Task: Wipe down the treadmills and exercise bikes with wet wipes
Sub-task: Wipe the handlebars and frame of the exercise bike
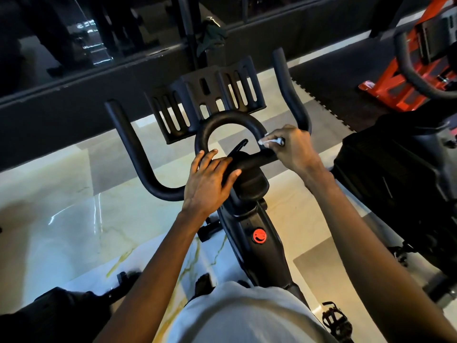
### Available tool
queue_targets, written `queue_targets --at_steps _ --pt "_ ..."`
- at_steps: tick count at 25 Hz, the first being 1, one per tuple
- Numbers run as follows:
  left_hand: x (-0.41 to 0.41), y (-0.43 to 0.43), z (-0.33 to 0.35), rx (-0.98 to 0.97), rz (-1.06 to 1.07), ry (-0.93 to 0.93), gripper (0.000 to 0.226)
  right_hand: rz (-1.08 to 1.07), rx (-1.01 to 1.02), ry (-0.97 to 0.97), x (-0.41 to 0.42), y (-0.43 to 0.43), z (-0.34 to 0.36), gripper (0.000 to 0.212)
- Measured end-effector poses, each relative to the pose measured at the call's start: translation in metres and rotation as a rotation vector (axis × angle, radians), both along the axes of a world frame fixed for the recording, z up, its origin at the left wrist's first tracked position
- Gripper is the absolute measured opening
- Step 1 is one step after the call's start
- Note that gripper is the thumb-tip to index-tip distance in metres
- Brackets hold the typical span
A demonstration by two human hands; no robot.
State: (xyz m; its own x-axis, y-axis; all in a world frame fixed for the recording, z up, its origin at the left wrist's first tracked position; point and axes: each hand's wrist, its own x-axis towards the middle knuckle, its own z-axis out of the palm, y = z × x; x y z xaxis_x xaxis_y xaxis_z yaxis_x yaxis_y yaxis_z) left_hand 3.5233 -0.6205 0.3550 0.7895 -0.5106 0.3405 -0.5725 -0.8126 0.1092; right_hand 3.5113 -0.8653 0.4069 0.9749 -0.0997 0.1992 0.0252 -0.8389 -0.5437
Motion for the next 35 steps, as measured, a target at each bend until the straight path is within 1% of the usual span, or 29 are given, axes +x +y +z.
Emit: queue_targets --at_steps 2,6,9,11,14,16,19,22,25,27,31,33,35 --pt "-0.003 -0.001 -0.001 -0.018 0.012 -0.011 0.052 0.016 -0.003 0.014 0.000 0.000 -0.003 0.019" --pt "0.000 0.002 -0.003 -0.047 -0.022 -0.030 0.051 -0.051 0.043 -0.028 -0.006 0.013 -0.003 0.018" --pt "0.001 0.008 -0.005 -0.098 -0.050 -0.020 0.051 -0.056 0.052 -0.010 -0.021 0.021 -0.007 0.019" --pt "0.001 0.011 -0.007 -0.123 -0.061 -0.025 0.049 -0.080 0.108 0.000 -0.025 0.024 -0.008 0.018" --pt "0.000 0.010 -0.008 -0.161 -0.055 -0.034 0.047 -0.148 0.178 -0.040 -0.027 0.038 -0.014 0.017" --pt "-0.001 0.007 -0.009 -0.171 -0.045 -0.019 0.045 -0.144 0.213 -0.063 -0.032 0.046 -0.021 0.018" --pt "-0.002 0.005 -0.009 -0.172 -0.044 0.000 0.046 -0.151 0.212 -0.075 -0.041 0.028 -0.026 0.018" --pt "-0.007 -0.006 -0.005 -0.176 -0.042 0.062 0.049 -0.297 0.210 -0.108 -0.038 0.001 -0.030 0.016" --pt "-0.011 -0.031 0.003 -0.141 -0.040 0.157 0.047 -0.416 0.288 -0.164 -0.029 -0.004 -0.032 0.015" --pt "-0.011 -0.048 0.008 -0.090 -0.031 0.177 0.047 -0.401 0.341 -0.177 -0.030 0.004 -0.036 0.016" --pt "-0.009 -0.067 0.013 -0.035 -0.042 0.149 0.052 -0.342 0.326 -0.168 -0.039 0.011 -0.046 0.022" --pt "-0.005 -0.073 0.015 0.012 -0.074 0.107 0.056 -0.370 0.356 -0.187 -0.034 -0.003 -0.040 0.018" --pt "0.004 -0.080 0.021 0.092 -0.087 0.109 0.057 -0.446 0.419 -0.181 -0.022 -0.021 -0.035 0.017"
